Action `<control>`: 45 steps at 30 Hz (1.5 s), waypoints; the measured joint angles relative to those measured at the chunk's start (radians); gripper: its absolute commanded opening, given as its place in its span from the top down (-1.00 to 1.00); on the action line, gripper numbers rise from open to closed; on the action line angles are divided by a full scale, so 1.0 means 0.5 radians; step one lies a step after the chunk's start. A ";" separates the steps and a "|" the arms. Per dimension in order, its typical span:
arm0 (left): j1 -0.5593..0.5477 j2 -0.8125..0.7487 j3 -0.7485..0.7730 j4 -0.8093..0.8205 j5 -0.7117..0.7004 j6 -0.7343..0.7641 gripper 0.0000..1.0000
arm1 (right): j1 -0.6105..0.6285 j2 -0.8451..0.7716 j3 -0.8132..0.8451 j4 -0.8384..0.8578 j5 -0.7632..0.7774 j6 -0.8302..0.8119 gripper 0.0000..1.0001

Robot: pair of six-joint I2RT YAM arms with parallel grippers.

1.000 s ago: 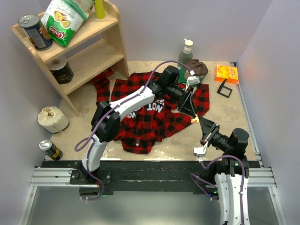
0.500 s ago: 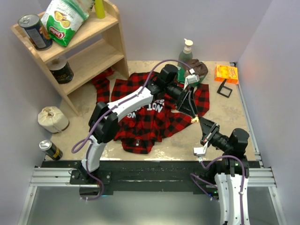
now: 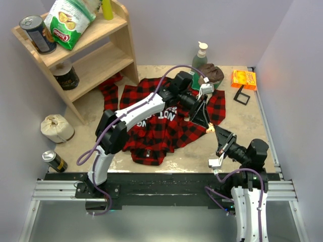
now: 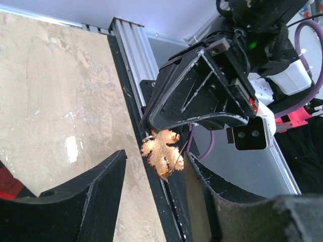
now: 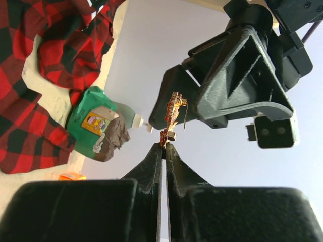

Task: Remove the brooch from the garment
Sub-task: Close the brooch.

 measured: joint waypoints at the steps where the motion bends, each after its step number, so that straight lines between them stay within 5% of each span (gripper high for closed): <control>1: 0.000 0.000 0.002 -0.024 -0.014 0.014 -0.10 | 0.000 -0.005 0.000 0.001 0.001 0.000 1.00; 45: -0.029 0.000 0.037 -0.125 -0.151 0.047 -0.03 | 0.000 -0.008 0.000 -0.005 0.000 0.000 1.00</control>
